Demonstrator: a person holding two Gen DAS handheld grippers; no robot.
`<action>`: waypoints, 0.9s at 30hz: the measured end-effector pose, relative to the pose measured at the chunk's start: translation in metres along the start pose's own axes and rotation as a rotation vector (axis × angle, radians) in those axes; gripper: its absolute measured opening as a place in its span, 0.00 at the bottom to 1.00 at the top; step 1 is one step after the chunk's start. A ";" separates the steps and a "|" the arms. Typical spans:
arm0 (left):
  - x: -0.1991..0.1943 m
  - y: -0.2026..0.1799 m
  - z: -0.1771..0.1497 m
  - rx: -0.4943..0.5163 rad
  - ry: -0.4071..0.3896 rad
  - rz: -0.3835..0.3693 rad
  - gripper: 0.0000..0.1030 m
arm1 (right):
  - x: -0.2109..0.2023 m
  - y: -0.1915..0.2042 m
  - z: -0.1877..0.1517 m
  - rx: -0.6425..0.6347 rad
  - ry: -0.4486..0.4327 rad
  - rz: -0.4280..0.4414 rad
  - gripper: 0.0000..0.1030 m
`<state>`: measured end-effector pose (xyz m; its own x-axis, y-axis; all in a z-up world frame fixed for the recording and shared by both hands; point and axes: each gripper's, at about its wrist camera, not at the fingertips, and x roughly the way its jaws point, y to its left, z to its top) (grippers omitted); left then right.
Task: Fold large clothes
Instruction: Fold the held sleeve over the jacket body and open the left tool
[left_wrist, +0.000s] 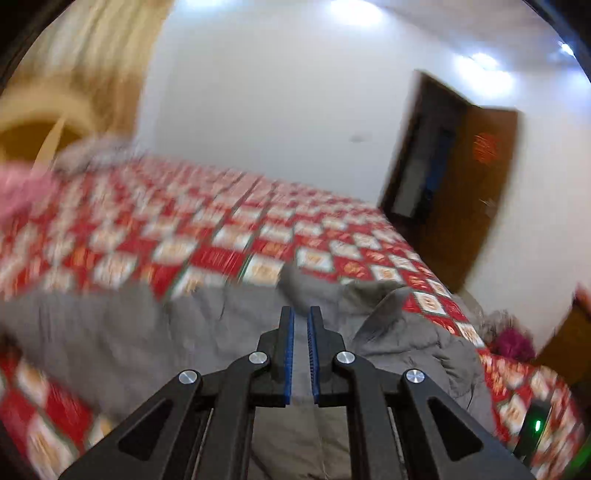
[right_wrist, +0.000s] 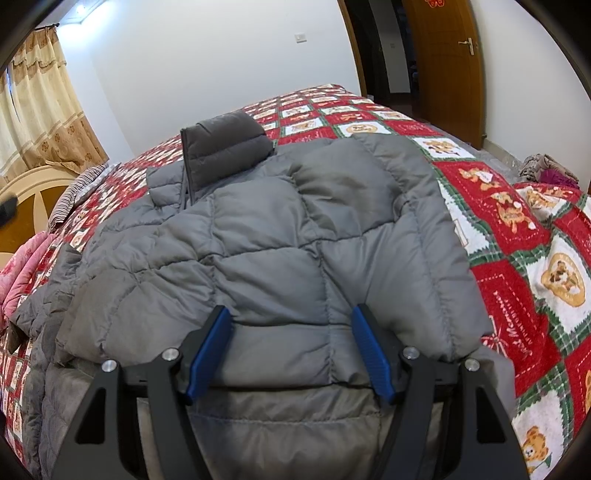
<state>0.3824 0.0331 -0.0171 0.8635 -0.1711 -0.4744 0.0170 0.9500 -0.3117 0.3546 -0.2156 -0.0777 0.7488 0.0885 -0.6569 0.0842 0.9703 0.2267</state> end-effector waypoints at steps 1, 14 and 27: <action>0.003 0.018 0.001 -0.084 0.018 0.032 0.07 | 0.000 0.000 0.000 0.002 -0.001 0.003 0.69; -0.078 0.280 -0.031 -0.808 -0.122 0.397 0.84 | -0.001 -0.001 -0.001 0.003 -0.001 0.014 0.71; -0.026 0.335 -0.035 -1.052 -0.147 0.403 0.49 | 0.001 0.001 0.000 -0.007 0.004 0.004 0.72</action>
<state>0.3482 0.3472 -0.1377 0.7624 0.1951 -0.6170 -0.6472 0.2262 -0.7280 0.3551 -0.2145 -0.0781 0.7466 0.0930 -0.6587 0.0765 0.9716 0.2238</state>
